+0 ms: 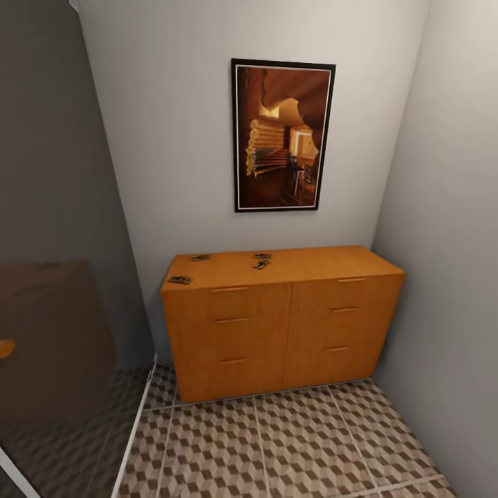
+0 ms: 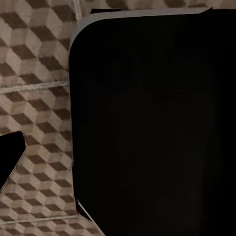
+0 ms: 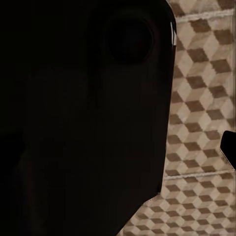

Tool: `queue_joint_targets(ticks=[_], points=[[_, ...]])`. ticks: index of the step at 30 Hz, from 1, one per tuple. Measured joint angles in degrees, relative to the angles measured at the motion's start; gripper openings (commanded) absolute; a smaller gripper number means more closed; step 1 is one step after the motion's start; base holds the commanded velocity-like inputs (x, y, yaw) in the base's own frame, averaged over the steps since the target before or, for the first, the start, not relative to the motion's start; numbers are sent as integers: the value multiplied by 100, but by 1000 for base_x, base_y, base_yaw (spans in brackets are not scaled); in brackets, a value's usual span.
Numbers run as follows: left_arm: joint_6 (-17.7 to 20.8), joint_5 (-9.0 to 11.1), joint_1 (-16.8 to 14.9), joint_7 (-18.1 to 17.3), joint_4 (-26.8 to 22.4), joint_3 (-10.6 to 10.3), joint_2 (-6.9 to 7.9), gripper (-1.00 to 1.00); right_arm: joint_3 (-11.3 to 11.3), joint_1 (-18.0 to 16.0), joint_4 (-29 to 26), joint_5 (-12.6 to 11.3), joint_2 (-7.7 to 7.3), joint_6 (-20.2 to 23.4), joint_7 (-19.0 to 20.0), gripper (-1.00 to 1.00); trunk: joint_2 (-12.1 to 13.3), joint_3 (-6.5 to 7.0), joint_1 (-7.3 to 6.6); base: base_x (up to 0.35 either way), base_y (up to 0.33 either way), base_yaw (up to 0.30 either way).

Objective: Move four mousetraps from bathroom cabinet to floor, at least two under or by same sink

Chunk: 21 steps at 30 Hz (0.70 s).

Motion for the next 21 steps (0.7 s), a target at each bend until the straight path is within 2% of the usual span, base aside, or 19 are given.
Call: queue_joint_targets(ticks=[21], points=[[-9,-4,0,0,-5,-3,2,100,0,-1,0,5,-10,0,0,100,0,0,0,324,0,0]])
